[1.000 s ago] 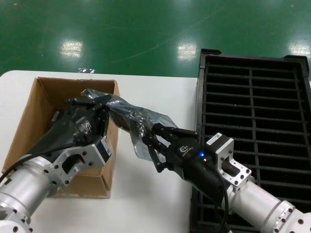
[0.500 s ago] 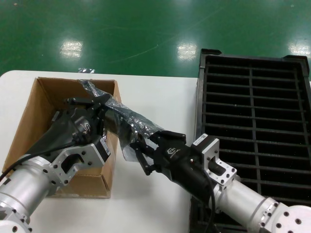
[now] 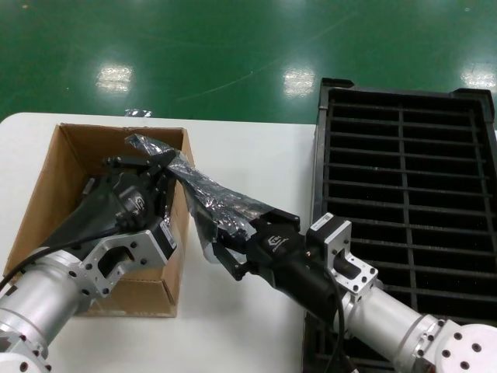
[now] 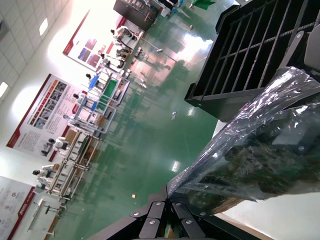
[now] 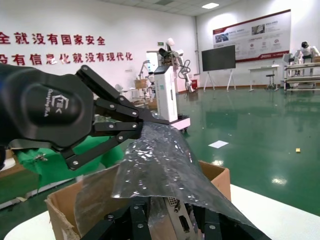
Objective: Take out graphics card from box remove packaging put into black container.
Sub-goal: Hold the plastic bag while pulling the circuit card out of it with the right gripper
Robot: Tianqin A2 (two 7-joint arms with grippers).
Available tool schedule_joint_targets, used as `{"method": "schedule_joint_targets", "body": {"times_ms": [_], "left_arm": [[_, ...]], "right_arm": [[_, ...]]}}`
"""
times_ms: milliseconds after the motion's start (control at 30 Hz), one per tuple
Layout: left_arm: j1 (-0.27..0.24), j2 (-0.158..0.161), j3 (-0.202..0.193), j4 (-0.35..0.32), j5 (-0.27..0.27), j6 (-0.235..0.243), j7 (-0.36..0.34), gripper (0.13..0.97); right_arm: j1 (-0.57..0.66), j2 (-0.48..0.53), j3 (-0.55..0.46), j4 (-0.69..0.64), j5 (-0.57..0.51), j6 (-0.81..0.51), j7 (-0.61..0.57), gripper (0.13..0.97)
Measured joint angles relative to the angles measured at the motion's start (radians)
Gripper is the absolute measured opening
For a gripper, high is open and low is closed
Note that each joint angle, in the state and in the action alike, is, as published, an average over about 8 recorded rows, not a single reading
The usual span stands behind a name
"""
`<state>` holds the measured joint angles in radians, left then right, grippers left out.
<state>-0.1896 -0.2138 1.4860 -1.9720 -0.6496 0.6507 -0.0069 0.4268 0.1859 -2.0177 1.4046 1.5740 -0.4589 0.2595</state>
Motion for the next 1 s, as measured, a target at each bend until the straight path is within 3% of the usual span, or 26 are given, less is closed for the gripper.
{"method": "schedule_joint_targets", "body": {"times_ms": [100, 500, 767, 1000], "left_arm": [[0.0, 0.0, 0.0, 0.0, 0.0, 0.0, 0.0, 0.139], [0.0, 0.0, 0.0, 0.0, 0.0, 0.0, 0.0, 0.139], [0.0, 0.0, 0.0, 0.0, 0.0, 0.0, 0.0, 0.139], [0.0, 0.0, 0.0, 0.0, 0.0, 0.0, 0.0, 0.139]], "right_arm": [[0.001, 0.001, 0.003, -0.007, 0.007, 0.006, -0.003, 0.34], [0.03, -0.012, 0.012, -0.078, 0.03, 0.016, -0.046, 0.3], [0.046, -0.022, 0.01, -0.108, 0.038, 0.019, -0.061, 0.208], [0.05, -0.029, -0.001, -0.12, 0.036, 0.022, -0.05, 0.208]]}}
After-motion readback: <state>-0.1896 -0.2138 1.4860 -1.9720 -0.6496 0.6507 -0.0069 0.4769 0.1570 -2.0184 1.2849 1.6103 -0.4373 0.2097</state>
